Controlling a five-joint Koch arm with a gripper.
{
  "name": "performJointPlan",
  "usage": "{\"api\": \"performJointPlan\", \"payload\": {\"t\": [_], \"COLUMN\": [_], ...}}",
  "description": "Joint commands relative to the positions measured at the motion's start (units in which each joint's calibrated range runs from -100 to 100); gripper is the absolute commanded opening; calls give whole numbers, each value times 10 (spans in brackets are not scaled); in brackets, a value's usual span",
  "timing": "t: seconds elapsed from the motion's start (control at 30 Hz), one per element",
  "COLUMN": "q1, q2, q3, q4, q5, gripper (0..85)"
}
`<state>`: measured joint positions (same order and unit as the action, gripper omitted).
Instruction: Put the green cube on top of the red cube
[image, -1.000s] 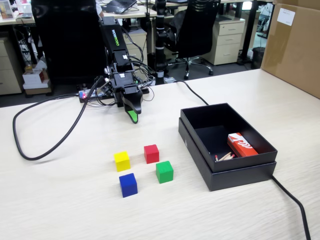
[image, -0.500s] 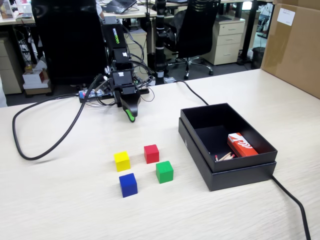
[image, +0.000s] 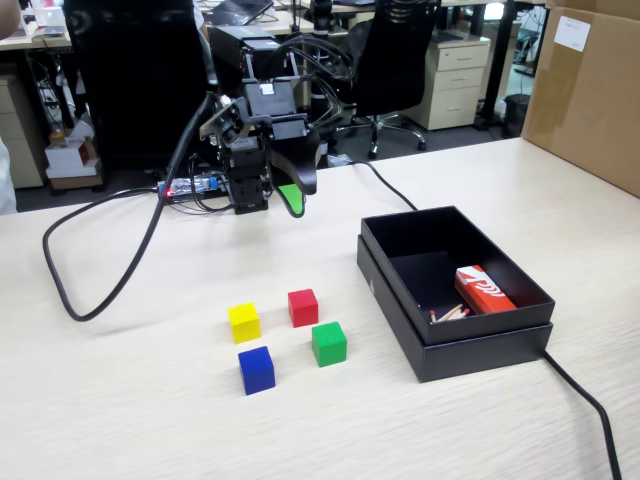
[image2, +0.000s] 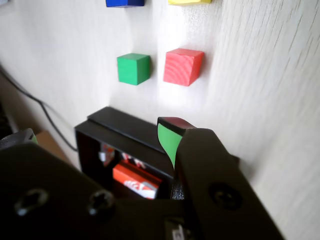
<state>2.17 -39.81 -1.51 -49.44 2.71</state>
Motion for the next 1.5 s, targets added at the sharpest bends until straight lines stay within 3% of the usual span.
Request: {"api": "performJointPlan", "payload": {"t": [0.0,0.5,1.47], "q1": [-3,-3,-9], "q2": [111,461,612], "q3": [135,333,356], "q4": [-9,-9,-9], "q5": [-1,6,10], "gripper": [473,475,475]}}
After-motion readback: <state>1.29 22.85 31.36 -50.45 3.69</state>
